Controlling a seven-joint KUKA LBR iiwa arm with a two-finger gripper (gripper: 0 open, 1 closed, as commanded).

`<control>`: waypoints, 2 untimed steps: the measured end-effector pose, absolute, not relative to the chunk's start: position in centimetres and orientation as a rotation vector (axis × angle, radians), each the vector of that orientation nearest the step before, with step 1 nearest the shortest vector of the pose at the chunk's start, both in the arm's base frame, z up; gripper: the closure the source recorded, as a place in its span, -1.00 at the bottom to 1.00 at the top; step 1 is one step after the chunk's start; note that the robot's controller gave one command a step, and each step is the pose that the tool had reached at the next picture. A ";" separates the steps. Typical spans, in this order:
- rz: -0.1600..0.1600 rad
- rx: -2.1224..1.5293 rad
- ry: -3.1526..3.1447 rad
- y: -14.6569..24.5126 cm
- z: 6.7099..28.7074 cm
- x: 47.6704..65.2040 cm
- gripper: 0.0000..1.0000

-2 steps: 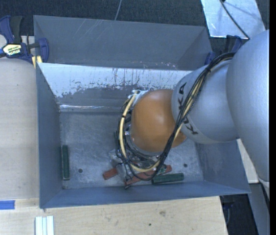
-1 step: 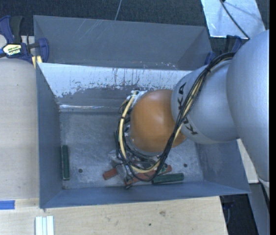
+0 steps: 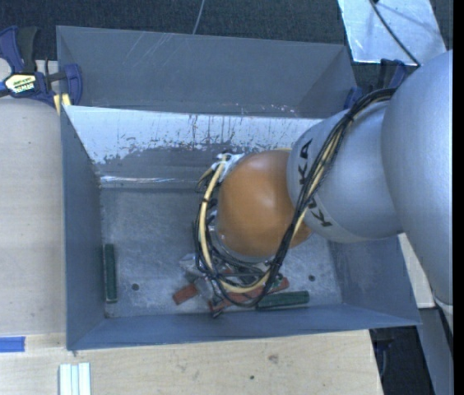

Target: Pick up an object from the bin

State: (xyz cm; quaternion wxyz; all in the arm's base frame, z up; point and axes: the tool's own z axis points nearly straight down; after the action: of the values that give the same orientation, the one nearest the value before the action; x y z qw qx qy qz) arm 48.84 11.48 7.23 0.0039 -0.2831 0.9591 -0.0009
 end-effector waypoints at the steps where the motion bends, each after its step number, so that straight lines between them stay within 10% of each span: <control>1: -0.002 -0.975 2.980 6.2 7.2 48.8 1.00; 2: -0.002 -0.975 2.980 6.2 7.2 48.8 1.00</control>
Offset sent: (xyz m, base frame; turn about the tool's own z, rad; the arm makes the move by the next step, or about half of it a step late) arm 0.0000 0.0000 0.0000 0.0000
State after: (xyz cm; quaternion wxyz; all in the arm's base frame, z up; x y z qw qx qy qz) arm 48.80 6.25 7.20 0.0032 -0.3109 0.9504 -0.0006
